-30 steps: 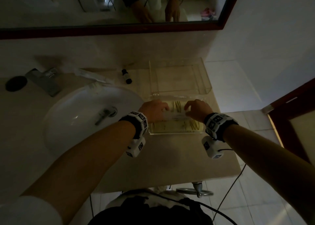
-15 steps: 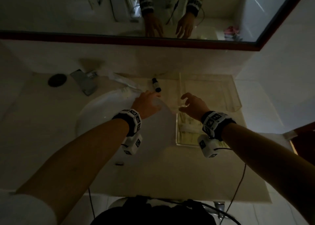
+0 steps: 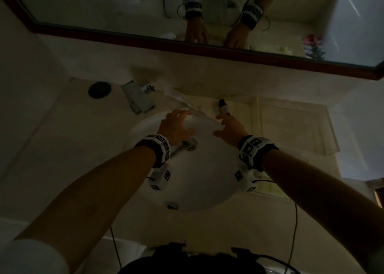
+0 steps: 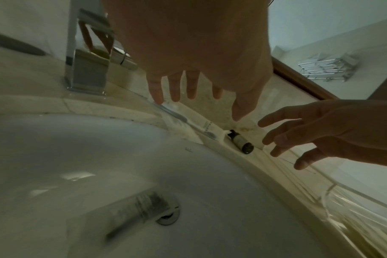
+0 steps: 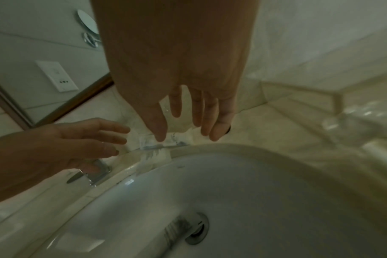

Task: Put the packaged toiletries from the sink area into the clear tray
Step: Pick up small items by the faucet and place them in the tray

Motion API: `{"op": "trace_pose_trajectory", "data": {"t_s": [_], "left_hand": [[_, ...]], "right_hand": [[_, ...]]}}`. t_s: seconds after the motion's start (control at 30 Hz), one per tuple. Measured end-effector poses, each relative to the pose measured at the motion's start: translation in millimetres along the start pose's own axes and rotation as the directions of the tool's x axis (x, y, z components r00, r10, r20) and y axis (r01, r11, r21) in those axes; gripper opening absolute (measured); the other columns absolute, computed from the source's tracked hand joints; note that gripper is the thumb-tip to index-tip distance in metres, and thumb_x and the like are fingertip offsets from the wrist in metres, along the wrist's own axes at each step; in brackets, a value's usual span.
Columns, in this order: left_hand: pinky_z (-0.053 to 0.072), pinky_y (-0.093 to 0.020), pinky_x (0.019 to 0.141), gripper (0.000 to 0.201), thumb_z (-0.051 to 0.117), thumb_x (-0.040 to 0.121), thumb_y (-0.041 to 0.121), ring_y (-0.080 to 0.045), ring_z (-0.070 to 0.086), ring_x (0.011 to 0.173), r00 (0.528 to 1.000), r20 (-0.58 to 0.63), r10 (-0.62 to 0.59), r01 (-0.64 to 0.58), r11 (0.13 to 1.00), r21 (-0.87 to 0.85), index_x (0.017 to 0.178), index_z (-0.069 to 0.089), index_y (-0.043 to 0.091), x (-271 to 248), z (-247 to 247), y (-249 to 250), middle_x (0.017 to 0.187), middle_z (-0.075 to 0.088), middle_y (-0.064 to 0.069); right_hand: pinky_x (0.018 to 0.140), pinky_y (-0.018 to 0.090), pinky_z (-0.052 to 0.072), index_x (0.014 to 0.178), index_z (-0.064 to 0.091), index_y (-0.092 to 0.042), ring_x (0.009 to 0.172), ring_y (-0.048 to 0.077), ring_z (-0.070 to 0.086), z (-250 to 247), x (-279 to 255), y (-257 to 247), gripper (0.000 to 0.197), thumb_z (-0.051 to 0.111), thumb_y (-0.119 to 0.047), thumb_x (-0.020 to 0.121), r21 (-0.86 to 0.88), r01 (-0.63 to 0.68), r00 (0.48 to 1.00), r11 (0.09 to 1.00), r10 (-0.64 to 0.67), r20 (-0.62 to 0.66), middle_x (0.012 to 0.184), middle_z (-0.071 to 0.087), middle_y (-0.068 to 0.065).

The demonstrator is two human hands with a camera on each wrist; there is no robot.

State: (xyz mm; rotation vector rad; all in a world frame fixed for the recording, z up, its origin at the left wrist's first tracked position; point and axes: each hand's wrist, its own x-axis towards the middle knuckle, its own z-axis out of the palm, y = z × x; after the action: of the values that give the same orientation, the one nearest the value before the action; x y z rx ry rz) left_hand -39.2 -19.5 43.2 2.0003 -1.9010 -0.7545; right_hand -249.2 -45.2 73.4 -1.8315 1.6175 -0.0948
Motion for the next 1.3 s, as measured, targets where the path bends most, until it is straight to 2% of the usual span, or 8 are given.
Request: {"op": "trace_pose_trajectory", "data": {"t_s": [0.2,0.33,0.43,0.53,0.77,0.93,1.17,1.3], "left_hand": [[0.032,-0.048,0.11,0.065,0.064,0.083,0.046,-0.029,0.034,0.136,1.0,0.017,0.01,-0.01,1.0,-0.02,0.14,0.038,0.028,12,2,-22,0.15,0.031,-0.003],[0.033,-0.047,0.11,0.068,0.064,0.083,0.047,-0.029,0.034,0.136,1.0,-0.003,-0.011,0.01,0.996,-0.089,0.142,0.035,0.026,21,3,-32,0.15,0.031,-0.004],[0.032,-0.044,0.112,0.068,0.063,0.085,0.045,-0.027,0.034,0.136,1.0,-0.024,-0.013,0.01,0.993,-0.122,0.143,0.034,0.024,28,4,-33,0.15,0.032,-0.005],[0.032,-0.045,0.111,0.067,0.062,0.085,0.045,-0.027,0.034,0.136,1.0,-0.029,0.002,-0.006,0.992,-0.125,0.142,0.036,0.023,34,7,-39,0.148,0.033,-0.005],[0.034,-0.045,0.11,0.062,0.061,0.086,0.042,-0.026,0.037,0.134,1.0,-0.026,-0.007,0.002,0.986,-0.168,0.14,0.039,0.021,45,13,-49,0.147,0.035,-0.006],[0.032,-0.045,0.111,0.063,0.061,0.086,0.043,-0.027,0.035,0.136,0.999,-0.023,-0.03,0.025,0.985,-0.171,0.141,0.038,0.022,47,14,-50,0.148,0.034,-0.007],[0.036,-0.047,0.107,0.066,0.058,0.082,0.051,-0.028,0.04,0.13,0.999,-0.015,-0.03,0.026,0.982,-0.189,0.138,0.04,0.024,47,15,-51,0.143,0.039,-0.007],[0.036,-0.046,0.107,0.062,0.062,0.085,0.043,-0.028,0.041,0.129,0.999,-0.04,-0.007,0.0,0.984,-0.178,0.138,0.04,0.023,46,13,-49,0.142,0.039,-0.006]], "right_hand": [[0.09,0.042,0.05,0.147,0.019,-0.022,0.112,0.034,0.056,13,26,-19,0.077,0.067,-0.028,0.087,0.067,-0.057,0.997,0.996,0.053,0.056,0.132,0.049,0.014],[0.085,0.04,0.051,0.151,0.008,-0.021,0.111,0.038,0.059,21,46,-26,0.08,0.06,-0.031,0.091,0.078,-0.126,0.992,0.989,0.124,0.022,0.104,0.055,0.004],[0.093,0.044,0.049,0.151,0.011,-0.018,0.114,0.037,0.056,18,56,-33,0.071,0.052,-0.033,0.095,0.009,-0.161,0.986,0.987,0.161,-0.032,0.138,0.047,0.017],[0.097,0.043,0.046,0.151,0.017,-0.016,0.123,0.036,0.05,17,69,-36,0.067,0.051,-0.035,0.096,-0.035,-0.176,0.984,0.984,0.175,-0.026,0.149,0.035,0.015],[0.087,0.034,0.046,0.14,0.039,-0.016,0.114,0.033,0.054,23,89,-39,0.051,0.055,-0.032,0.095,-0.033,-0.179,0.982,0.983,0.177,-0.074,0.14,0.042,0.013],[0.083,0.039,0.054,0.133,0.046,-0.021,0.103,0.033,0.06,30,104,-37,0.04,0.051,-0.032,0.095,-0.004,-0.207,0.978,0.978,0.207,-0.026,0.125,0.054,0.015],[0.092,0.039,0.046,0.124,0.056,-0.005,0.112,0.036,0.057,27,112,-37,0.033,0.039,-0.018,0.098,-0.136,-0.182,0.981,0.974,0.172,-0.086,0.121,0.06,0.019],[0.08,0.035,0.05,0.118,0.056,-0.006,0.103,0.035,0.06,27,112,-37,0.027,0.041,-0.014,0.097,-0.141,-0.181,0.982,0.973,0.17,-0.087,0.117,0.06,0.017]]}}
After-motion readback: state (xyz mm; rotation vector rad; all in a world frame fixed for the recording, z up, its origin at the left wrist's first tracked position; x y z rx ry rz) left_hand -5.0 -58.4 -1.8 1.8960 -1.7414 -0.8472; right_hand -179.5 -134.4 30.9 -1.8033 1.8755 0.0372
